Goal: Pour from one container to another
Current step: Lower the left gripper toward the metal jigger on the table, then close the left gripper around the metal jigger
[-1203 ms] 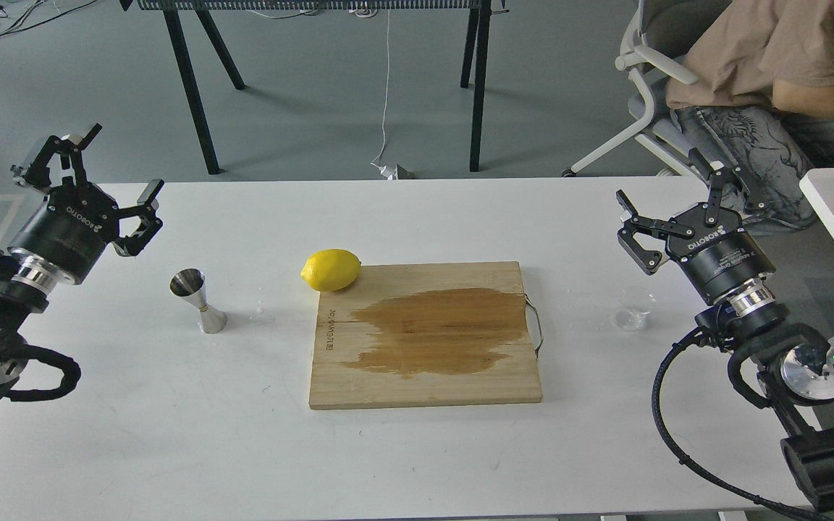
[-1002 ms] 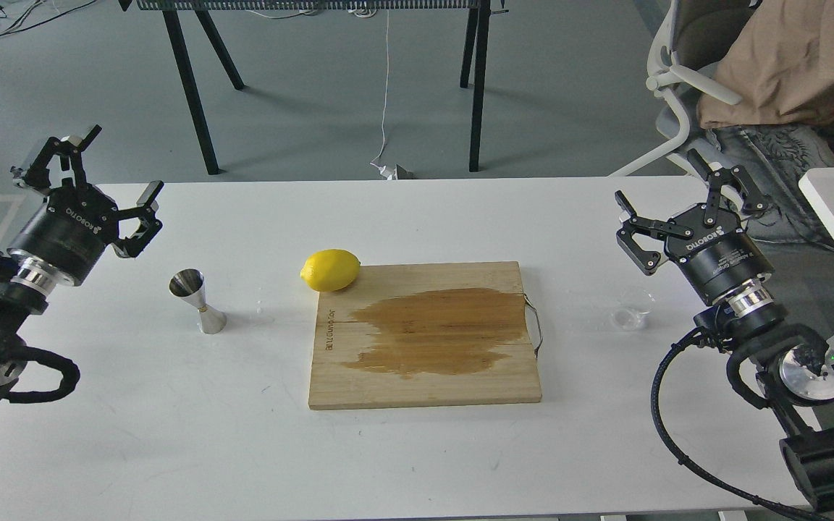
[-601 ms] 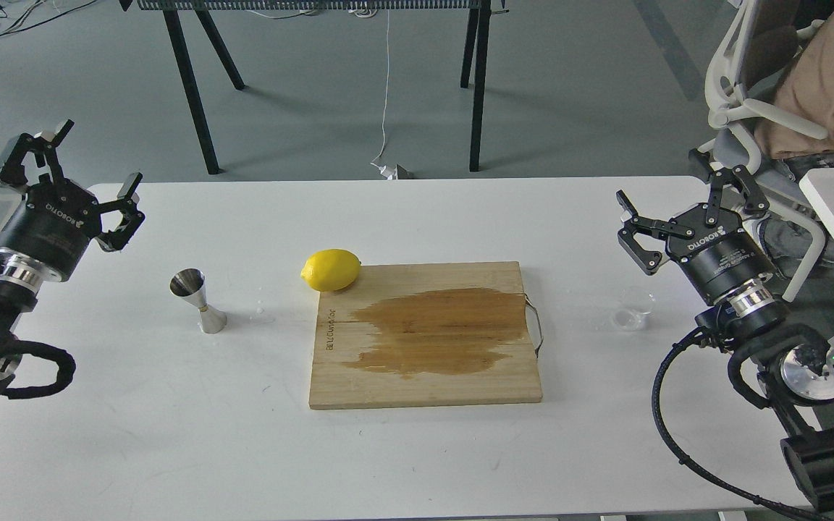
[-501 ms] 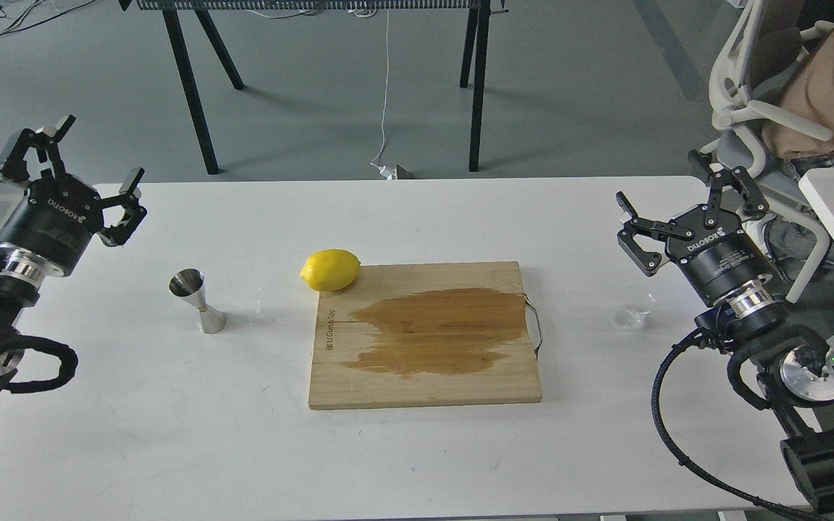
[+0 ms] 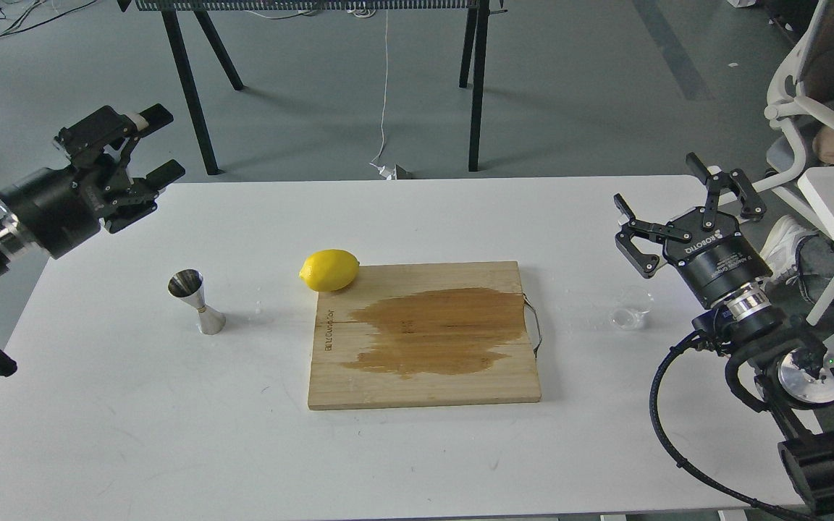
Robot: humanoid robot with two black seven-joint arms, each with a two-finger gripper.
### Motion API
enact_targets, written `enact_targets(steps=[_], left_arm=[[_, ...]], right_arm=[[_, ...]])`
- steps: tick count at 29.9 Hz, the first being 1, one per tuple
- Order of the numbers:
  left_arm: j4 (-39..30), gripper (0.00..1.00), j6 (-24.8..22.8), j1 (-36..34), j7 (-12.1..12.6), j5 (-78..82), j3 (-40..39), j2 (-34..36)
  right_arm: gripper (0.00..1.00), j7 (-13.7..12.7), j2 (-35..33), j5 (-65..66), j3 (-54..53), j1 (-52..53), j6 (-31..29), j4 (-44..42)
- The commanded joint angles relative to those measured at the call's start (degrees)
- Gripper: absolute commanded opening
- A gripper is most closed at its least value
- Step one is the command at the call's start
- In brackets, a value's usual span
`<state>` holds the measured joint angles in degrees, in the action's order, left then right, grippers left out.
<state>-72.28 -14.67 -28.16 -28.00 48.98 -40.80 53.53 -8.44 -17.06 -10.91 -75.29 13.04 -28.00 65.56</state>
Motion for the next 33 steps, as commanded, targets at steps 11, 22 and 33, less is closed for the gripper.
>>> enact_targets(steps=[11,22,33], left_arm=[[-10.7,1.0,39.6,9.3,0.0,7.2,2.7,2.0],[-9.2,0.99,42.7,18.6,0.0,23.1,2.7,0.3],[-0.2,0.99,42.7,23.1,0.0,37.6,2.7,-4.1]], right_arm=[[0.99,0.0,1.6,0.1,0.1,0.0,0.0,-1.0],[0.99,0.0,1.5,0.1,0.1,0.2,0.0,-1.0],[0.99,0.0,1.5,0.1,0.1,0.3,0.0,-0.7]])
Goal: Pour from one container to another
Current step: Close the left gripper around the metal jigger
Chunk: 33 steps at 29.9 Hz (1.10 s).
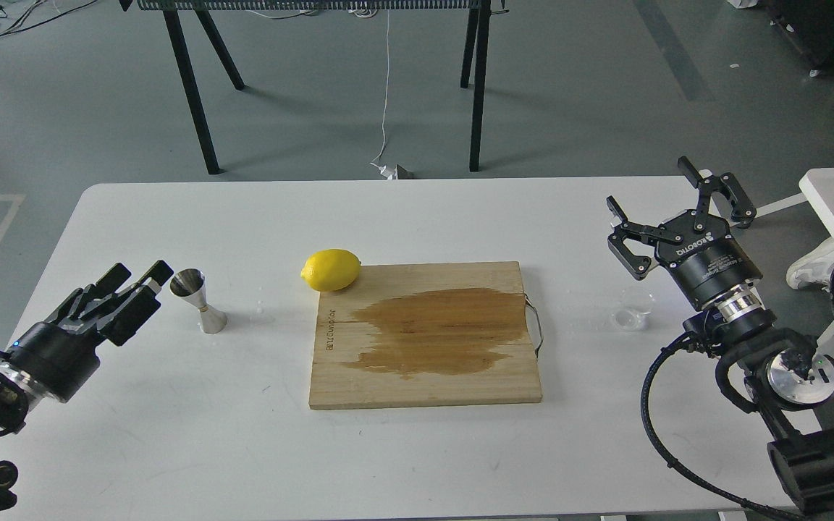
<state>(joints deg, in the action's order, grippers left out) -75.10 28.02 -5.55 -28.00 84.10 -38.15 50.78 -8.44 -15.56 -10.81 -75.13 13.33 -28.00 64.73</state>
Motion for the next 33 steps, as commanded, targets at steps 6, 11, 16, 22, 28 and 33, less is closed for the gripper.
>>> enact_targets(steps=[6,11,16,22,28,33], left_arm=[[10.5,0.99,0.0,0.7,0.0,7.3,0.7,-5.2],[15.6,0.98,0.0,0.2,0.0,9.1,0.8,-7.9],[17.6,0.98,0.0,-1.5,0.0,9.1,1.0,-9.5],[20.6,0.98,0.0,-4.4,0.0,9.2,2.4,-11.6],[24.6,0.98,0.0,-8.2,0.0,9.1,6.8,-13.9],[26.1,0.98,0.0,-8.9,0.0,9.1,7.1,-15.5]], right_arm=[[0.99,0.0,-0.1,0.0,-0.2,0.0,0.0,0.1],[0.99,0.0,-0.3,0.0,-0.2,0.0,0.0,0.1],[0.99,0.0,-0.4,0.0,-0.2,0.0,0.0,0.1],[0.99,0.0,-0.4,-0.1,-0.3,-0.1,0.0,0.1],[0.99,0.0,-0.4,0.0,-0.9,0.0,0.0,0.1],[0.99,0.0,-0.4,0.0,-1.0,0.0,0.0,0.1]])
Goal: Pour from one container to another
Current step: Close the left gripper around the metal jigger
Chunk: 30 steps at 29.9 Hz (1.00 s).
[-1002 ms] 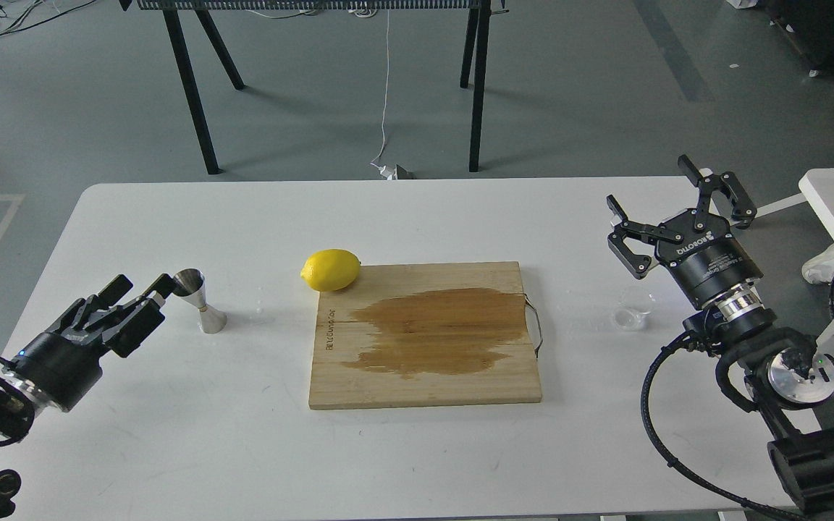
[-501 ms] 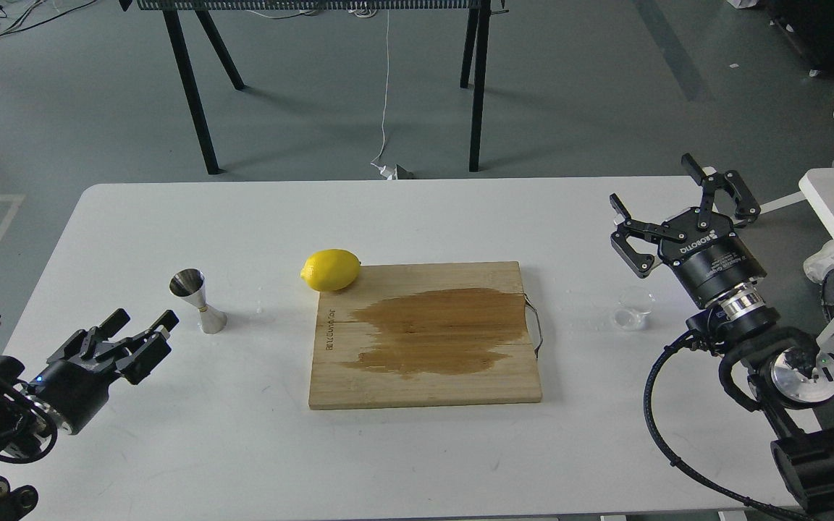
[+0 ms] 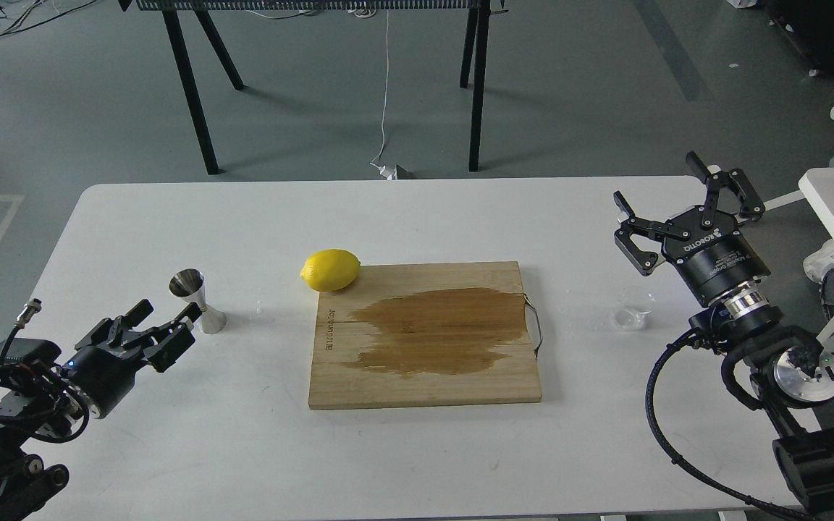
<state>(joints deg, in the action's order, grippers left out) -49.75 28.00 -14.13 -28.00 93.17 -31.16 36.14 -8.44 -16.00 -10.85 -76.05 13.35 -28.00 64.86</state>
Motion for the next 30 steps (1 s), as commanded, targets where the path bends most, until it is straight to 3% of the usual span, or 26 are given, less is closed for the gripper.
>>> enact_targets(steps=[1,30], left_arm=[[0.8,0.98,0.0,-0.4,0.0,0.0,0.2,-1.1],[7.9,0.98,0.0,-5.3,0.0,0.0,2.8,-6.7]], right_arm=[[0.99,0.0,0.0,0.0,-0.1,0.0,0.0,0.0],[0.99,0.0,-0.1,0.0,-0.5,0.1,0.0,0.0]])
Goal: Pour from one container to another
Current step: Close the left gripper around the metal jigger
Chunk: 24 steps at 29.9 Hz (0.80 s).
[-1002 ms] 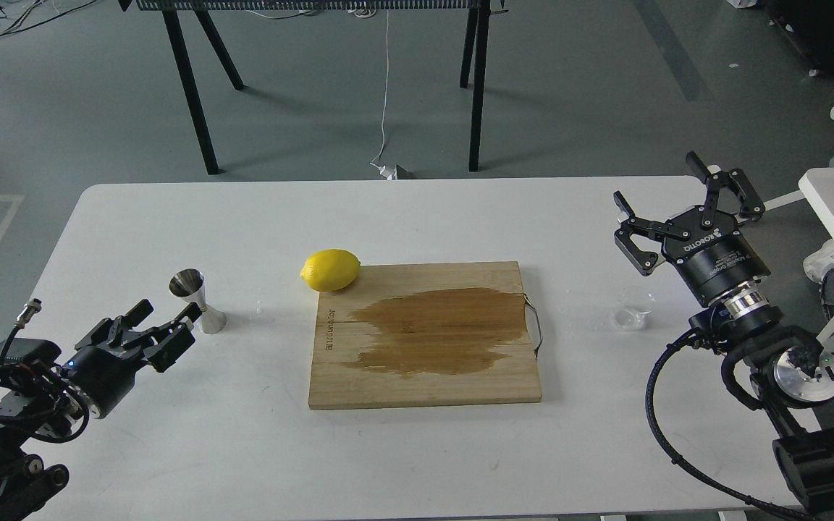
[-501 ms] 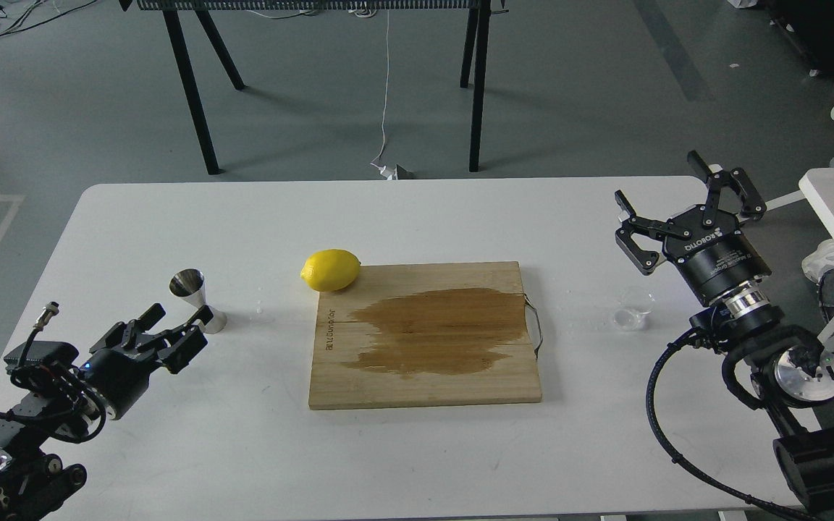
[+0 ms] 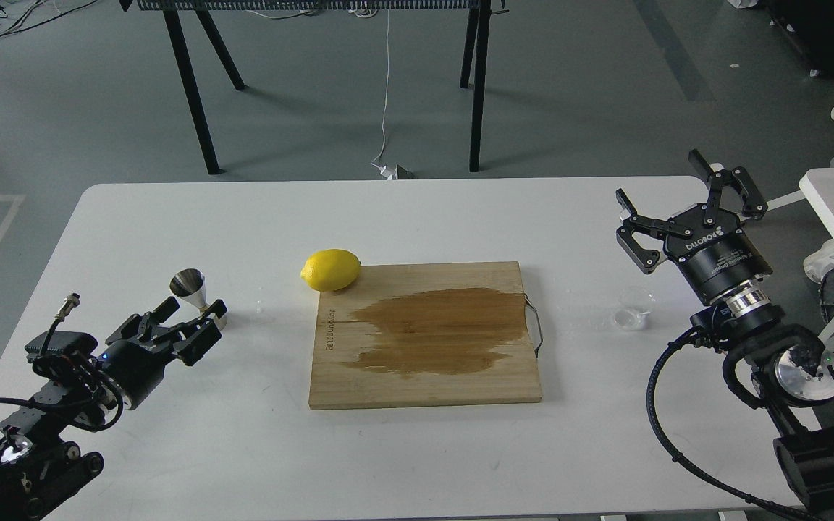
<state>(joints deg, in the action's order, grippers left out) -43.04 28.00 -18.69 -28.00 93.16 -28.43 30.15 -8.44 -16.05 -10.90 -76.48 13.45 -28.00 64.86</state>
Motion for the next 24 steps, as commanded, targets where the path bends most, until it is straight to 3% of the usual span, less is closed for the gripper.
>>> enact_targets(steps=[1,24], left_arm=[[1.2,0.98,0.0,-1.1,0.0,0.0,0.0,-0.9],[7.4,0.97,0.0,-3.7,0.0,-0.1,2.5,-5.2]], right_arm=[[0.99,0.0,0.0,0.0,-0.1,-0.1,0.0,0.0],[0.99,0.0,-0.1,0.0,-0.4,-0.3,0.0,0.1]])
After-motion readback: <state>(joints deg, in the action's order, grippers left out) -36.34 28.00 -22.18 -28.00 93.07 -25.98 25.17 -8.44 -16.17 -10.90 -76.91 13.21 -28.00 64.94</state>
